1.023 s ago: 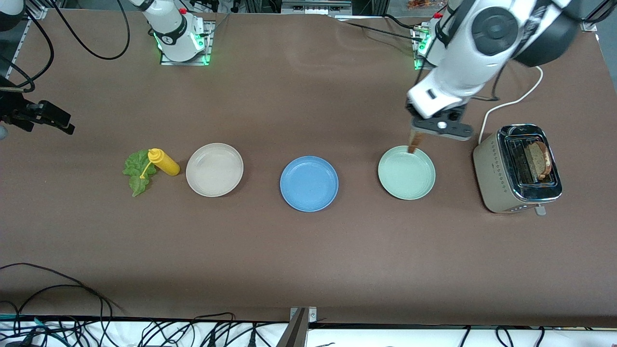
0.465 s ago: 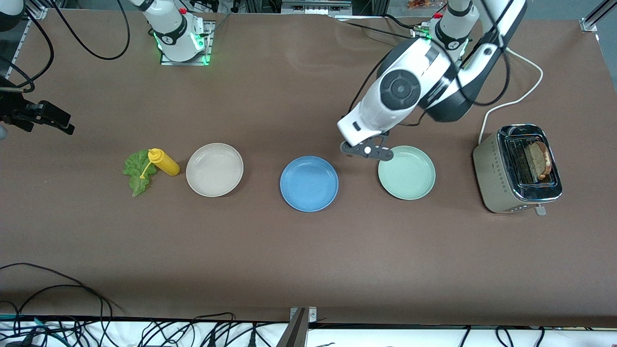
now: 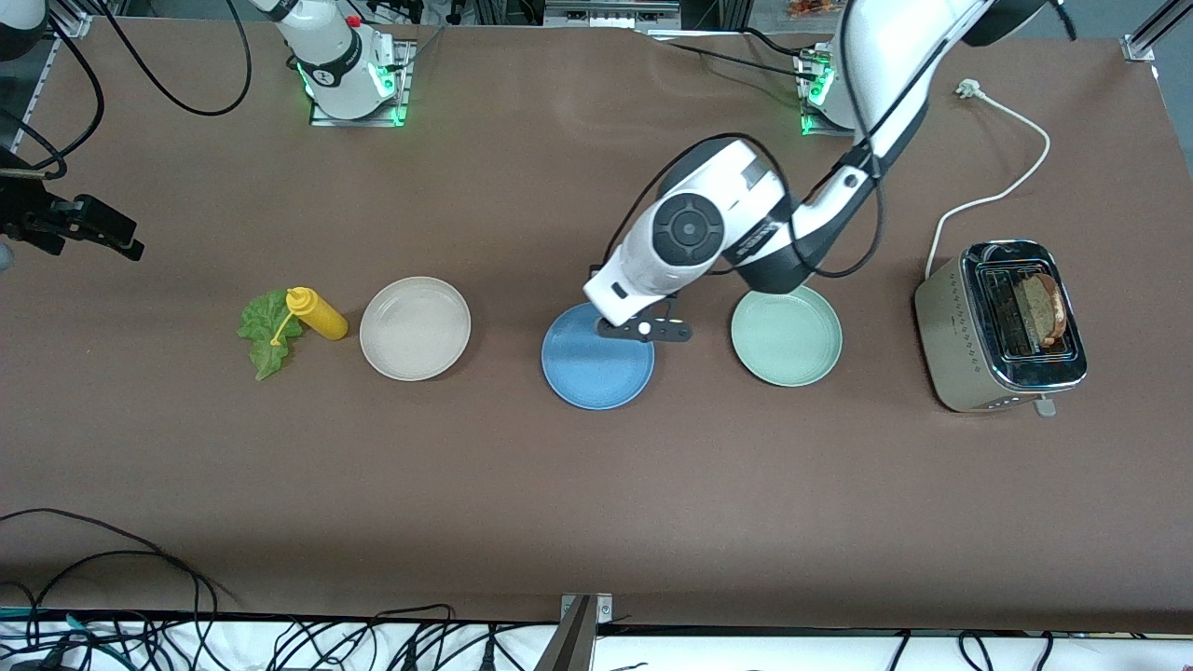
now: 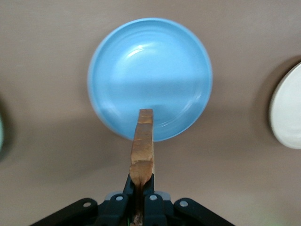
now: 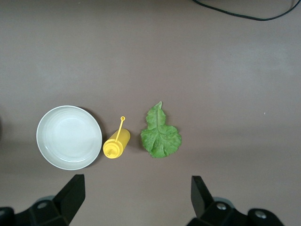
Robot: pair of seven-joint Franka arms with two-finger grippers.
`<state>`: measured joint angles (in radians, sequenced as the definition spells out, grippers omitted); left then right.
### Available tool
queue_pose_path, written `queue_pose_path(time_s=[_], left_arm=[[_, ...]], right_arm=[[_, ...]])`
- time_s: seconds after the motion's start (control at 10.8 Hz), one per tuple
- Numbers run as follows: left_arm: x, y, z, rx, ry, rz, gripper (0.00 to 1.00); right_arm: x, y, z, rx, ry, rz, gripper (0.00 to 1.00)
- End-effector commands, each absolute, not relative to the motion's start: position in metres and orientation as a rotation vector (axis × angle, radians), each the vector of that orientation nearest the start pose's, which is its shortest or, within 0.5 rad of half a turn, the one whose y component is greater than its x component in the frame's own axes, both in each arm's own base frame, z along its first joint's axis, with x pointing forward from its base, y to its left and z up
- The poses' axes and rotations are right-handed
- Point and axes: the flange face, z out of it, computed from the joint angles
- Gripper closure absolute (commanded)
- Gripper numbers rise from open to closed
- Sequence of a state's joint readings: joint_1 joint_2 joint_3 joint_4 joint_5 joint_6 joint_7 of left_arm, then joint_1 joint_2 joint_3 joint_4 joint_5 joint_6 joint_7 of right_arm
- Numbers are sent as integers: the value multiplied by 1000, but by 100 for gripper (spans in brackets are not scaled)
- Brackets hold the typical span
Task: Make sandwich in blue plate with both arms
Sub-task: 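Carry the bread slice with the left gripper over the blue plate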
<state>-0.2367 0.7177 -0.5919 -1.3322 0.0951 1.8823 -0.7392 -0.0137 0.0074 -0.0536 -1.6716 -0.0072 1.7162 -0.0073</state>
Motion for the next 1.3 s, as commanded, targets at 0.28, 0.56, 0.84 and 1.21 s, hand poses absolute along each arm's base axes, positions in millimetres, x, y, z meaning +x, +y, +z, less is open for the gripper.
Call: queue_pose_path(time_s=[0.28,0.56,0.84,1.21], left_arm=[[586,-492,328,-3411,-83,272,100],[598,-492,316,-3407,-104,206,100],[599,-495,305,-3429,-101,187,100],[596,-493,297,-3414,-94,209,100]], right_arm=[[567,-41,590,-3159,91,-59,0],[567,-41,590,-3160,91,-59,0],[568,-41,588,-3159,91,-55,0],[568,-41,587,-3160,91,-52,0]])
